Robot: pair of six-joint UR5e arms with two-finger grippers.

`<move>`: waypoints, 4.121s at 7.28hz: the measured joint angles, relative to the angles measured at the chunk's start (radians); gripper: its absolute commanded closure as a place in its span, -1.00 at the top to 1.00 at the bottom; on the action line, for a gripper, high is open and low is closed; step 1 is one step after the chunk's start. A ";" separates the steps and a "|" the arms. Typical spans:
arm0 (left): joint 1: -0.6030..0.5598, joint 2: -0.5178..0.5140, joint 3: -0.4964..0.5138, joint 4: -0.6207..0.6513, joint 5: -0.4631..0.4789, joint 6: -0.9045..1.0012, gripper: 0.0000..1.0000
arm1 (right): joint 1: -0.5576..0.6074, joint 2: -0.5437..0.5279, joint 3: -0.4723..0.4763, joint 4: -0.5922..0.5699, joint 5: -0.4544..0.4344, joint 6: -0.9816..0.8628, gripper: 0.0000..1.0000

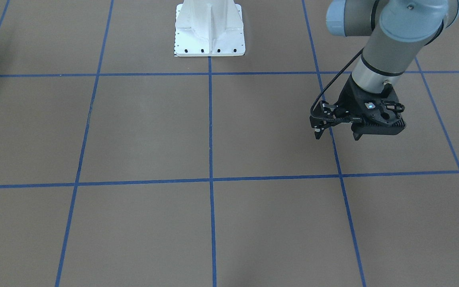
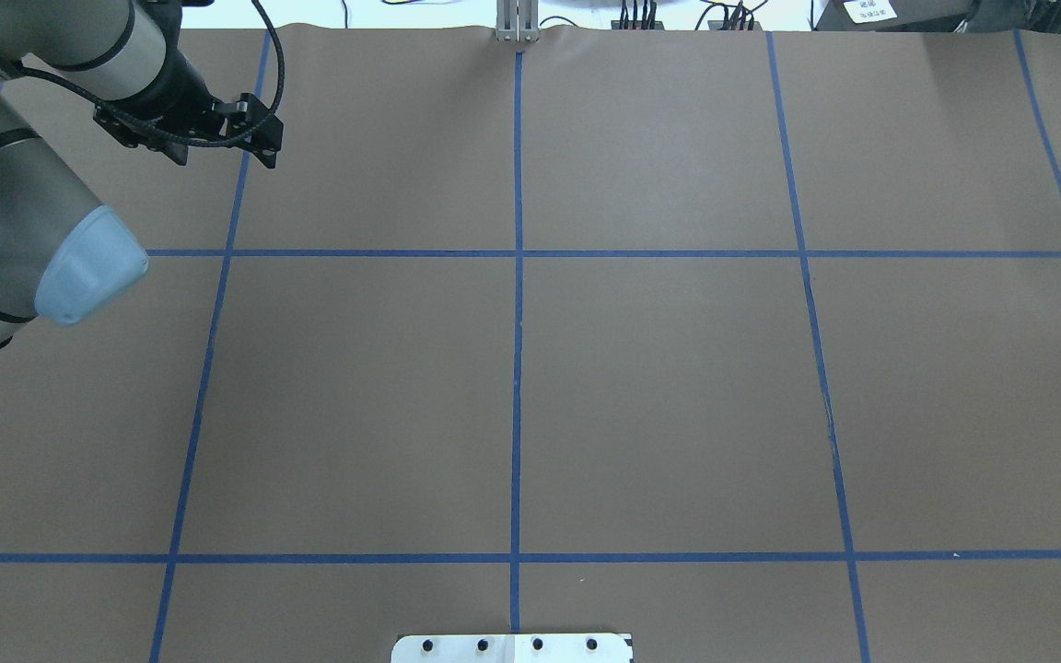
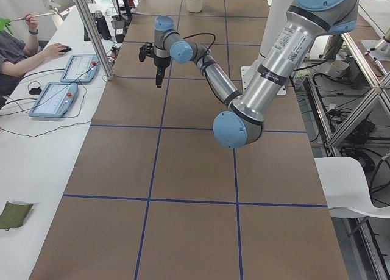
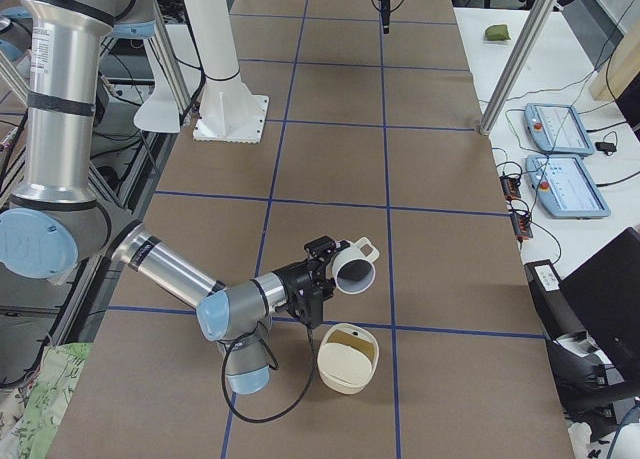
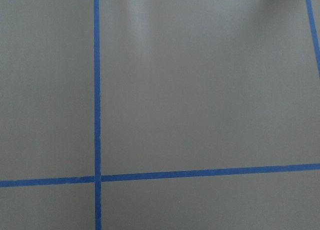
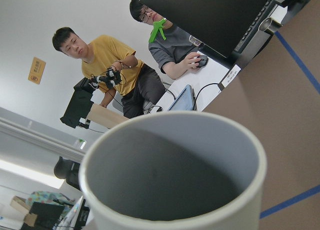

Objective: Left arm hands cup to right arm to dump lemon

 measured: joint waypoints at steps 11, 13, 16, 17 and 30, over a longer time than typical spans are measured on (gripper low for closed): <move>0.019 0.014 0.009 -0.005 -0.009 -0.019 1.00 | -0.133 0.208 0.258 -1.004 -0.129 -1.214 -0.77; 0.043 -0.001 0.019 -0.011 -0.011 -0.091 1.00 | -0.314 0.270 0.302 -1.147 -0.356 -1.297 -0.77; 0.081 -0.060 0.061 -0.106 -0.013 -0.271 1.00 | -0.583 0.401 0.477 -1.481 -0.637 -1.254 -0.76; 0.086 -0.069 0.092 -0.225 -0.013 -0.363 1.00 | -0.660 0.453 0.541 -1.599 -0.712 -1.202 -0.76; 0.114 -0.350 0.323 -0.492 -0.251 -0.955 0.91 | -1.090 0.693 0.734 -2.045 -1.201 -1.052 -0.74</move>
